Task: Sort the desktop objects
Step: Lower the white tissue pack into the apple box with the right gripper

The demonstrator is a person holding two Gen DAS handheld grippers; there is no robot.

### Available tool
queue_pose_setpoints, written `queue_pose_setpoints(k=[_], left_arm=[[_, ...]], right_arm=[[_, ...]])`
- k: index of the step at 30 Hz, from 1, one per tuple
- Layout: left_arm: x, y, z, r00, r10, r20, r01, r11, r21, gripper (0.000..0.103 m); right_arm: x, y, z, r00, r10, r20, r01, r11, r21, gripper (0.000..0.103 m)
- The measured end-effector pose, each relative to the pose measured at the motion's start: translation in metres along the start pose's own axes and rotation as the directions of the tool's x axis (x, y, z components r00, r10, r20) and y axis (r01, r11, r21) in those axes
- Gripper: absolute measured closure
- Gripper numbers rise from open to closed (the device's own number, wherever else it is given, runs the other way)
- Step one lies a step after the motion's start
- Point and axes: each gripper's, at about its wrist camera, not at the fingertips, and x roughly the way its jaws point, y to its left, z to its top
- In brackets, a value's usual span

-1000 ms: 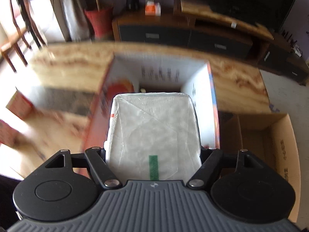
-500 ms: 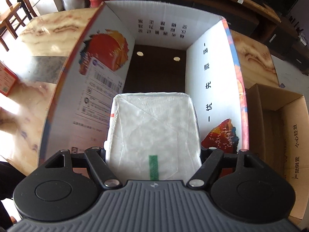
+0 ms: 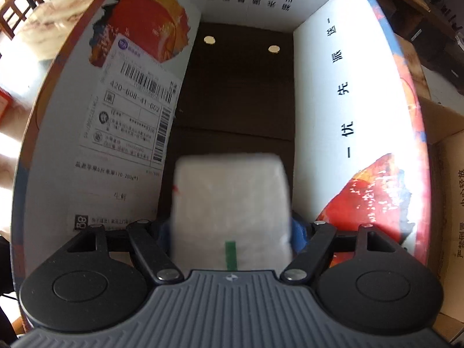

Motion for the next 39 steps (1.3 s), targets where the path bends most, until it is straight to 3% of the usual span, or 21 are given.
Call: queue_pose_setpoints(k=[4,10,14,19,22,29,32,39], left_arm=[[-0.002,-0.001,0.001,0.998,-0.069,0.008,0.069,0.997,-0.02,0.025],[-0.019,-0.012,0.001,0.98,-0.155,0.128,0.155,0.988,0.007,0.023],[-0.021,-0.03,0.002,0.976,-0.184,0.114,0.178,0.982,0.066,0.023],[-0.031,-0.041,0.012,0.952,-0.271,0.144,0.268,0.963,0.041,0.02],[-0.03,-0.053,0.025,0.95,-0.29,0.113,0.289,0.957,0.031,0.019],[-0.047,-0.092,0.049,0.936,-0.333,0.112,0.312,0.934,0.173,0.018],[-0.048,-0.103,0.056,0.935,-0.339,0.103,0.317,0.93,0.187,0.018],[-0.044,-0.12,0.064,0.952,-0.301,0.06,0.283,0.937,0.207,0.017]], right_arm=[[0.0,0.0,0.002,1.0,0.017,-0.011,-0.017,1.0,0.008,0.027],[-0.013,-0.001,0.005,0.999,0.041,-0.001,-0.041,0.999,-0.002,0.027],[-0.015,-0.001,0.002,0.999,0.047,-0.011,-0.047,0.999,-0.017,0.027],[-0.014,-0.002,-0.002,0.998,0.057,-0.024,-0.057,0.998,-0.024,0.027],[-0.015,-0.001,-0.003,0.998,0.064,-0.022,-0.065,0.998,-0.024,0.027],[-0.019,-0.001,-0.002,0.996,0.086,-0.024,-0.087,0.996,-0.024,0.027],[-0.02,0.0,-0.002,0.995,0.097,-0.036,-0.098,0.994,-0.039,0.027],[-0.02,0.008,0.001,0.996,0.066,-0.053,-0.07,0.995,-0.076,0.027]])
